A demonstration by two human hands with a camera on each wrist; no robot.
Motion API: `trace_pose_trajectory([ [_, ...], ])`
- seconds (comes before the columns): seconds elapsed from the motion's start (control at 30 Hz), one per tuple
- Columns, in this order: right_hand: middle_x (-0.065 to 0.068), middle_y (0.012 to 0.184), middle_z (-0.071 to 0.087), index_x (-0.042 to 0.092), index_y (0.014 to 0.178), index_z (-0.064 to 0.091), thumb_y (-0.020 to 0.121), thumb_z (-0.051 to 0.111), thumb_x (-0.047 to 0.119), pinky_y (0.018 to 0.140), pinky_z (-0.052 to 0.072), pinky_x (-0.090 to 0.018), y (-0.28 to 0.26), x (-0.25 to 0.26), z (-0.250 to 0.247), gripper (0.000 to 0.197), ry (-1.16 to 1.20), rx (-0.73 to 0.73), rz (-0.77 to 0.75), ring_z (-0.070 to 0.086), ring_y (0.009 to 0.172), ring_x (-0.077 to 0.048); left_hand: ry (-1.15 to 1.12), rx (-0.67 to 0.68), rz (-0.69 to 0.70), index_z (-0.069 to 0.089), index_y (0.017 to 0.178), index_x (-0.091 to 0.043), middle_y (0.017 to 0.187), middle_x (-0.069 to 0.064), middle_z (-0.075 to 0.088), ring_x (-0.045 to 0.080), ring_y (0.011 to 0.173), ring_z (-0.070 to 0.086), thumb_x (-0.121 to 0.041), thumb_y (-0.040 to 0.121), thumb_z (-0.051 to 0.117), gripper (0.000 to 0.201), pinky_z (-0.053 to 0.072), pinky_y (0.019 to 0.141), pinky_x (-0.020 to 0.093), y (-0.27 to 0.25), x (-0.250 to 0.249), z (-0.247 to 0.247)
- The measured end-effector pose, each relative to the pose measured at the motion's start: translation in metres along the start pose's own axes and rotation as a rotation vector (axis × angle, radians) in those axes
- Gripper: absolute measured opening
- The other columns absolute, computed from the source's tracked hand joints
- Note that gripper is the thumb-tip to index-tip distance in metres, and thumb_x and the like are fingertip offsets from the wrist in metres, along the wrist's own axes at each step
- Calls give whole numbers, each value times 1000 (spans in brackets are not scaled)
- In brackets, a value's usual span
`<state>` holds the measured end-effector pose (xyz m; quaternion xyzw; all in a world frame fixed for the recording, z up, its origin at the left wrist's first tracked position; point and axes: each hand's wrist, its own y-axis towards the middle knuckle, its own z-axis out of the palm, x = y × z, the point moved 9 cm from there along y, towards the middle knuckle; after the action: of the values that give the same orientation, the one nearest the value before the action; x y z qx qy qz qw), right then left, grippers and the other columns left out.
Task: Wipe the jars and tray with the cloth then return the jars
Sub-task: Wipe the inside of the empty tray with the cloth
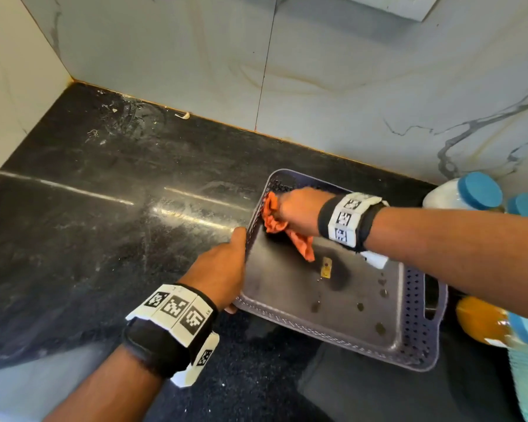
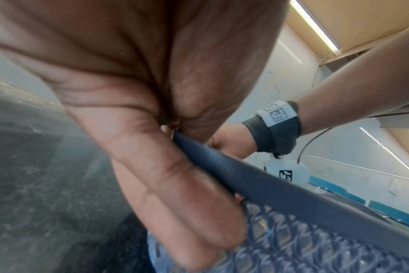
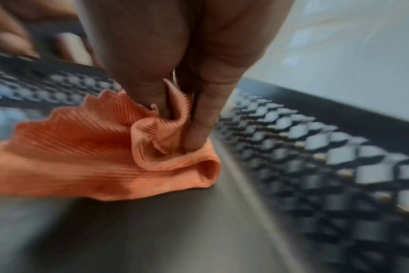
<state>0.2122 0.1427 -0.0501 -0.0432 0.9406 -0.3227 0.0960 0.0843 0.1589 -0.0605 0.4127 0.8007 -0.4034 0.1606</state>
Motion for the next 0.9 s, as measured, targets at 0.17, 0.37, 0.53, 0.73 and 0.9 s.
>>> trace_pose_trajectory([
  [0.17, -7, 99, 60, 14, 106, 70, 83, 64, 30, 70, 47, -28, -2, -5, 9, 29, 142, -35, 37, 61, 91, -25, 71, -43, -33, 25, 99, -23, 89, 13, 59, 33, 66, 67, -1, 99, 47, 31, 61, 50, 43, 2, 0, 2],
  [0.37, -4, 106, 63, 11, 104, 70, 84, 63, 13, 68, 58, -34, -39, 118, 33, 22, 240, 100, -303, 64, 82, -24, 148, -74, -56, 23, 102, -23, 93, 11, 61, 31, 74, 65, -11, 100, 50, 29, 61, 70, 47, 3, -3, 3],
  [0.53, 0, 98, 65, 15, 104, 70, 85, 65, 10, 68, 50, -26, -21, 55, 31, 20, 196, 59, -127, 61, 77, -20, 136, -48, -31, 23, 100, -25, 88, 8, 59, 30, 72, 68, -7, 97, 57, 39, 63, 66, 47, 1, -1, 3],
  [0.73, -7, 88, 62, 12, 91, 69, 77, 59, 12, 63, 47, -33, -1, -38, 35, 17, 38, -3, 87, 64, 84, -30, 166, -91, -25, 22, 100, -24, 89, 10, 61, 34, 73, 67, -6, 96, 58, 41, 61, 67, 50, 0, 1, 5],
  [0.9, -2, 94, 69, 15, 99, 71, 85, 67, 19, 74, 57, -29, -29, 92, 61, 15, 317, 174, -283, 63, 67, -17, 157, -82, -34, 22, 102, -23, 91, 11, 61, 31, 71, 65, -5, 99, 52, 35, 61, 71, 46, 3, -4, 3],
])
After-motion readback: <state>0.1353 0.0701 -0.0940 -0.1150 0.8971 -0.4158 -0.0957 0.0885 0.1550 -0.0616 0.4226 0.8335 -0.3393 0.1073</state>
